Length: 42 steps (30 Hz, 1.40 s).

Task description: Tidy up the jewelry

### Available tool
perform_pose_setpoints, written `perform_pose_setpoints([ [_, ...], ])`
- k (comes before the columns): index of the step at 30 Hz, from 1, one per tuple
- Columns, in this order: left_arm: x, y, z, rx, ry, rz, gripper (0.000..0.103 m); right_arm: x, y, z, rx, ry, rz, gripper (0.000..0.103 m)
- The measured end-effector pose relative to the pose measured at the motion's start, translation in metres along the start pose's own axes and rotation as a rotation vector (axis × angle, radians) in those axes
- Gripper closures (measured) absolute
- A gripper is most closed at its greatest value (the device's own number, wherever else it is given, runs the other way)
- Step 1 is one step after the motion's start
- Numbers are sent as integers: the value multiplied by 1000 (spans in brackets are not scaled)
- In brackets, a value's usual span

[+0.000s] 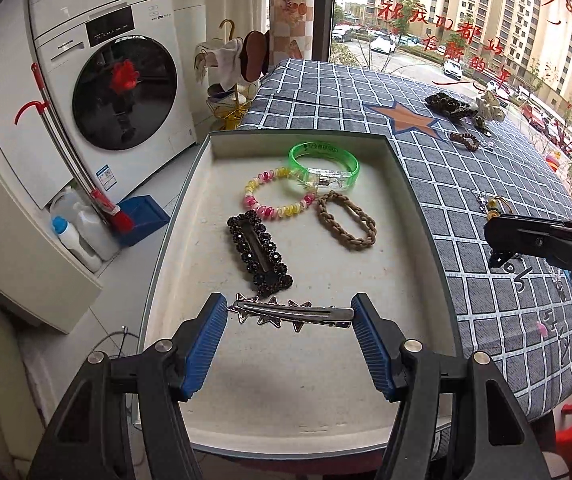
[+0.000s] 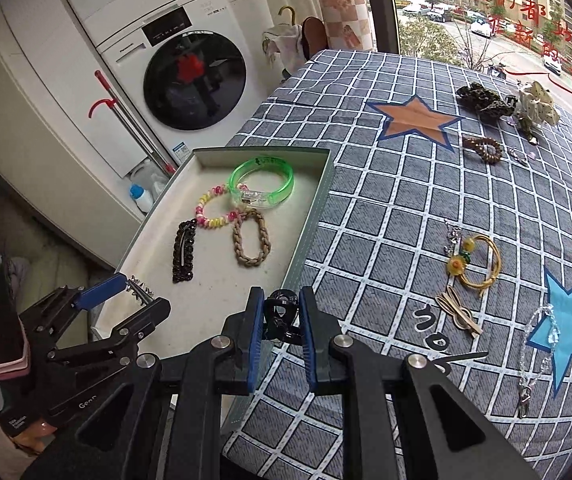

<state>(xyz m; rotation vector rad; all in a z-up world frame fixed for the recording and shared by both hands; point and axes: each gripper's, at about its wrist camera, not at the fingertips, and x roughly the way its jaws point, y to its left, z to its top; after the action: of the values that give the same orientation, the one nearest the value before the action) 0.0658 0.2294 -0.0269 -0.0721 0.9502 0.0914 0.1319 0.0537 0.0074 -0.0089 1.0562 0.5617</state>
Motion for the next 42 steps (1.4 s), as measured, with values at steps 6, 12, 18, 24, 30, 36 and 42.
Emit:
perform_pose_setpoints([
  [6, 18, 15, -6, -8, 38, 21, 32, 38, 24, 6, -17, 64, 31, 84],
  [12, 34, 21, -9, -17, 73, 26, 32, 74, 36, 10, -26, 119, 30, 84],
  [18, 47, 19, -3, -24, 88, 25, 32, 100, 38, 14, -37, 149, 4, 84],
  [24, 53, 21, 3, -29, 88, 30, 32, 110, 32, 22, -33, 145, -28, 84],
  [30, 59, 21, 10, -35, 95, 42, 32, 116, 27, 36, -46, 131, -60, 84],
  [36, 61, 20, 14, -35, 105, 44, 32, 121, 25, 43, -45, 130, -66, 83],
  [42, 61, 20, 13, -45, 109, 52, 32, 121, 29, 41, -63, 134, -62, 75],
])
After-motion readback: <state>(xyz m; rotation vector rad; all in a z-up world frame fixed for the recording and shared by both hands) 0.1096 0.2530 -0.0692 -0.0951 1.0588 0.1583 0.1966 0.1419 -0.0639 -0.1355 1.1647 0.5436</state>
